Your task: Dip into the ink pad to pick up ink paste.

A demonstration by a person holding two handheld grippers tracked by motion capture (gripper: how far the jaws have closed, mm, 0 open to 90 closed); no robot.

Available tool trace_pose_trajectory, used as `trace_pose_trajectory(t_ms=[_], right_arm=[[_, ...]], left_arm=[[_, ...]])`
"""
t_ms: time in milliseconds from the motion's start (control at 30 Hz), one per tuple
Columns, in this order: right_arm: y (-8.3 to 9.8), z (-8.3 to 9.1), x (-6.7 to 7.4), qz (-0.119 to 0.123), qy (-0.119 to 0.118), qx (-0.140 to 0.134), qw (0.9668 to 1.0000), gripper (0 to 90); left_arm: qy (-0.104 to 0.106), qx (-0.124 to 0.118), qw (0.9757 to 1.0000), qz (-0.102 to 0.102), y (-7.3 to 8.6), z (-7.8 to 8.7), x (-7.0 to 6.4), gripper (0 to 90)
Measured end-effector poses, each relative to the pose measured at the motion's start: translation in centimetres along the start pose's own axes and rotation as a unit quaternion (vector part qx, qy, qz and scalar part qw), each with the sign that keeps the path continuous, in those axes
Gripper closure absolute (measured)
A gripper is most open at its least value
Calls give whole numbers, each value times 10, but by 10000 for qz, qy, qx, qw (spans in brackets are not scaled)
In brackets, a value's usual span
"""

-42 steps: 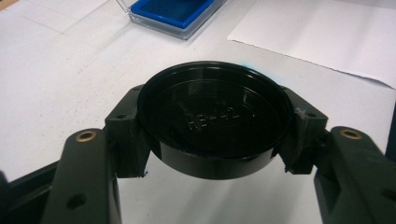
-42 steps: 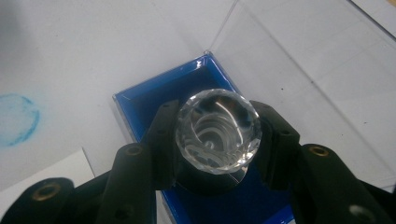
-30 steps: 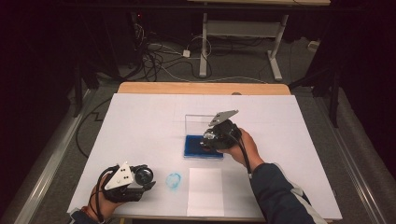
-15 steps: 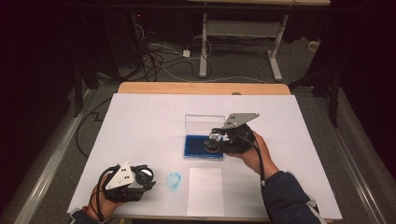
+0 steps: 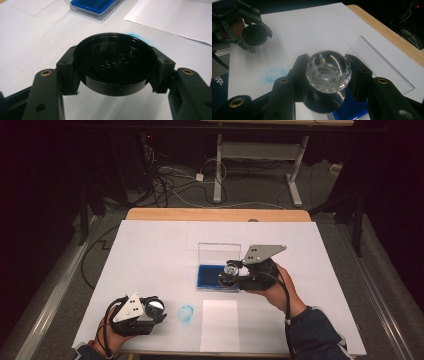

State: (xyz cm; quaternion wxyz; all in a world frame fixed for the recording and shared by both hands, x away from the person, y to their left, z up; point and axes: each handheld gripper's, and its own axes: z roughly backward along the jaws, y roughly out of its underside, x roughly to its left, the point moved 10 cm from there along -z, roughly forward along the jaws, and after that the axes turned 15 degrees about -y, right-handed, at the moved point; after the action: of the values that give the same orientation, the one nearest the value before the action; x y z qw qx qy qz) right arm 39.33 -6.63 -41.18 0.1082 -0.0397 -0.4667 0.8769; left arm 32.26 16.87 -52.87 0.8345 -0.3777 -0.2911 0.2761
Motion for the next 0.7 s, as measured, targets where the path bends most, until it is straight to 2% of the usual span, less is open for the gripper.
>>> trace_pose_trajectory(t_ms=[267, 700], right_arm=[[-2, 4, 7, 22, -101, -47, 9999, 572], [-8, 7, 21, 209, -220, 0, 9995, 572]], left_arm=[[-5, -1, 10000, 0, -1, -2, 1, 360], [-8, -34, 10000, 31, 1, 1, 3, 360]])
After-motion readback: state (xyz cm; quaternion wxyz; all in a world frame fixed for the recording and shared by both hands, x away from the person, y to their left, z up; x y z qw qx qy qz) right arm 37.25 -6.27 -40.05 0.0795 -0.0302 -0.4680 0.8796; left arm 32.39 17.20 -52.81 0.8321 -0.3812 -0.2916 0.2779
